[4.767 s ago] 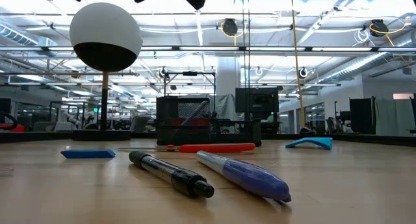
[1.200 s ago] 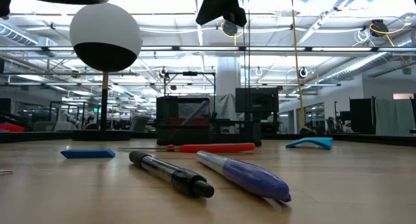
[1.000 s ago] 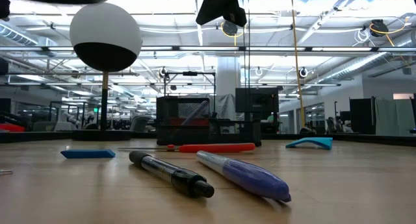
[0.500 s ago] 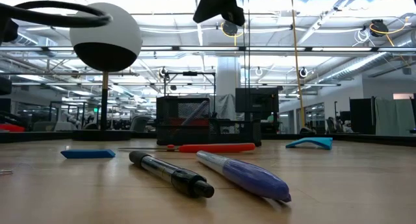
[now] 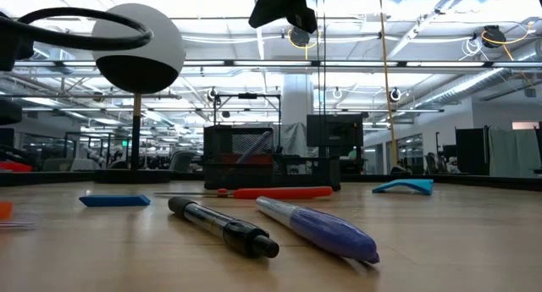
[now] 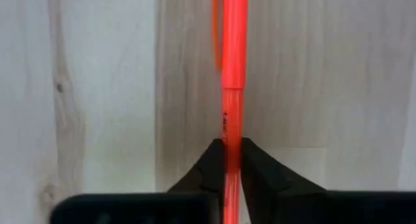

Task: Pick and place office supplies into organizer
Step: Put the orange pen into the black desk organizer

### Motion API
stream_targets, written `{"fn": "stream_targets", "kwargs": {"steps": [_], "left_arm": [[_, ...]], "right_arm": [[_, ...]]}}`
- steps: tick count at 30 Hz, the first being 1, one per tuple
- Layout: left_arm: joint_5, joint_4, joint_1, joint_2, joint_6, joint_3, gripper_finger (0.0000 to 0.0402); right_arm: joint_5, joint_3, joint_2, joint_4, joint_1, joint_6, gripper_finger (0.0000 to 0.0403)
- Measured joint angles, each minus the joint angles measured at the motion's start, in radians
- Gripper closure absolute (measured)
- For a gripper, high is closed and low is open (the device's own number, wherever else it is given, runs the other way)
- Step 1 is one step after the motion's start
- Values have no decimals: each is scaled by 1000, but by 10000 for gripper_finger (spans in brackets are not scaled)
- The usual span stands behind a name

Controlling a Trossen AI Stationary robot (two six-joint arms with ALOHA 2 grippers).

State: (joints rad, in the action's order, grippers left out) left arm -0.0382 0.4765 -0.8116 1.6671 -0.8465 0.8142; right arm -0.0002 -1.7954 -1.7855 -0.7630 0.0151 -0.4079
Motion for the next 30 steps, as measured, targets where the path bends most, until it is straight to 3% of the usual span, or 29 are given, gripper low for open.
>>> {"fn": "stream_targets", "kwargs": {"steps": [15,30], "left_arm": [[20,-15,0,-23,-12,-2,384],[-5,54,-3,-144,-56,-5,385]], "right_arm": [[4,0,0,4,0,-20,403],[5,0,0,31,-2,-7,403]]}}
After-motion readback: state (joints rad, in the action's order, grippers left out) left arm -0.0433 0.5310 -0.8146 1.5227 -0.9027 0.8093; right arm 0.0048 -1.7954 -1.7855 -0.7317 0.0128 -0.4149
